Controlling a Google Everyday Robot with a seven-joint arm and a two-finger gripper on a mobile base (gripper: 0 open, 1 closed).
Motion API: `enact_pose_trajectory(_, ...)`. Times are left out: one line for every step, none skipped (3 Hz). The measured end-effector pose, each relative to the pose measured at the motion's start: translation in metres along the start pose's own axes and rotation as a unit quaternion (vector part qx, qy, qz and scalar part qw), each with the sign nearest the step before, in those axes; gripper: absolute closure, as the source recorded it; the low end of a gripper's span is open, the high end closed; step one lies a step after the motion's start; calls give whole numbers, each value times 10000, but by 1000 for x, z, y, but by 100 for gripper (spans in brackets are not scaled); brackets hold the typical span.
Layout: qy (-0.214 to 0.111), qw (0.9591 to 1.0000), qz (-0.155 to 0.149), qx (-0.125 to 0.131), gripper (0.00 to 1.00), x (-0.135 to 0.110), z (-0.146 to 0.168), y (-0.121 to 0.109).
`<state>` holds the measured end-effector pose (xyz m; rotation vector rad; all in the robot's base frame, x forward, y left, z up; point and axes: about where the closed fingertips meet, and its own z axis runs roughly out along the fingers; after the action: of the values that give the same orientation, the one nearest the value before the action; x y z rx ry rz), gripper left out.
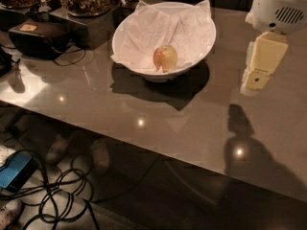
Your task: Pick apple from white bowl
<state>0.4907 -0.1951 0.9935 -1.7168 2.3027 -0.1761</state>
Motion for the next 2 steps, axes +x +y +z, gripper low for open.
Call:
enact_pose_trajectory(-66,10000,13,66,0,-3,1,-3)
enact_pose_trajectory(-371,9993,-84,-13,0,-31,3,-10)
